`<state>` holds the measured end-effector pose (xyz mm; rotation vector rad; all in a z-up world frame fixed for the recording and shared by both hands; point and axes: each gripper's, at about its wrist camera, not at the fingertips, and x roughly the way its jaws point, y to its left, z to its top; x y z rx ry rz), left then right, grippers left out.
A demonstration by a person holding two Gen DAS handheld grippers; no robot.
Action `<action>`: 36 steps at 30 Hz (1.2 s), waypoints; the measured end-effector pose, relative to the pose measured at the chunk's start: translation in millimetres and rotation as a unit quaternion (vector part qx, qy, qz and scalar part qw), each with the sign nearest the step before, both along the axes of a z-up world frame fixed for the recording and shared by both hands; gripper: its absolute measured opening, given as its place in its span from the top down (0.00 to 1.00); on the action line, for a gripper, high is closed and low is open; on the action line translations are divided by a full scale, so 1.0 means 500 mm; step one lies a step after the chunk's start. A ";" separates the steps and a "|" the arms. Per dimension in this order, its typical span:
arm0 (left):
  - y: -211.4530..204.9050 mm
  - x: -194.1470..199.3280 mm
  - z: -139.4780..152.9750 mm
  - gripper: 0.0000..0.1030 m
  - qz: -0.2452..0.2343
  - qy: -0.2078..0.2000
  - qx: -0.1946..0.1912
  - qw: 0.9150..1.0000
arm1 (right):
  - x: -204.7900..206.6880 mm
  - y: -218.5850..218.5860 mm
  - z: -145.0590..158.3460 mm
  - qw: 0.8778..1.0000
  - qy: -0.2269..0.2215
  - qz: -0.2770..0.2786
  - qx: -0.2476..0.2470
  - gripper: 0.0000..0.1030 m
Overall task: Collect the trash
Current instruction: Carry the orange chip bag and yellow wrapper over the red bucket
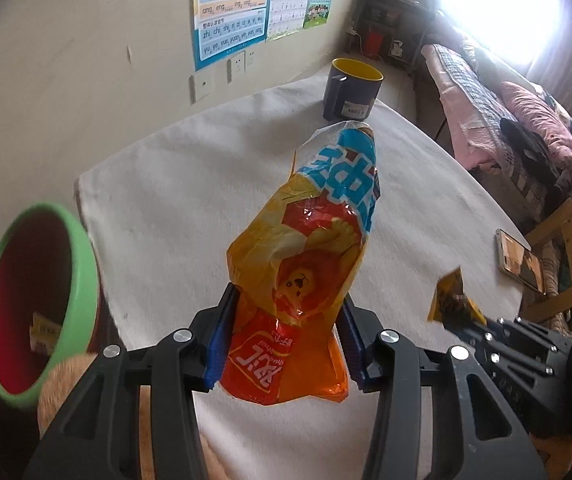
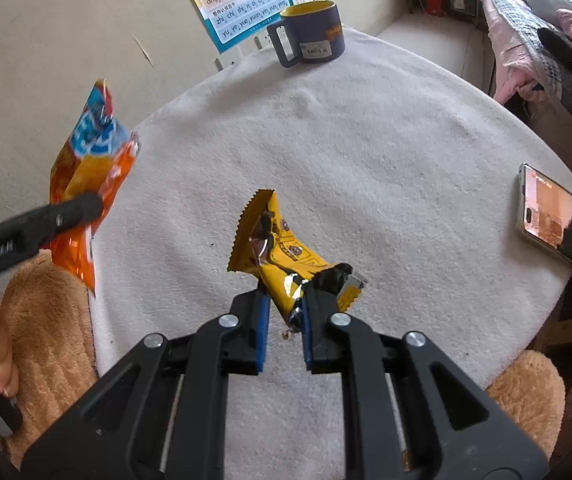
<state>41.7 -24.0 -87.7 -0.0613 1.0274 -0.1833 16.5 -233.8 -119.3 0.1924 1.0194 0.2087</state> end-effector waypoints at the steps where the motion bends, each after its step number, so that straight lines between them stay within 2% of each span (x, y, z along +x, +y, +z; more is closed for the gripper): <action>1: 0.001 -0.006 0.000 0.57 -0.001 0.001 -0.001 1.000 | -0.002 0.001 0.003 1.000 0.000 0.000 -0.001 0.87; 13: 0.026 -0.040 0.017 0.57 0.008 -0.009 -0.017 1.000 | -0.014 0.028 0.036 1.000 -0.007 0.007 -0.005 0.87; 22: 0.064 -0.058 0.055 0.57 0.027 -0.039 -0.024 0.999 | -0.026 0.090 0.082 0.999 -0.023 0.046 -0.002 0.87; 26: 0.081 -0.066 0.058 0.56 0.035 -0.045 -0.018 0.998 | -0.031 0.123 0.097 0.997 -0.028 0.067 -0.006 0.87; 36: 0.145 -0.077 0.070 0.56 0.068 -0.057 -0.039 0.995 | -0.036 0.185 0.115 0.994 -0.030 0.102 -0.016 0.87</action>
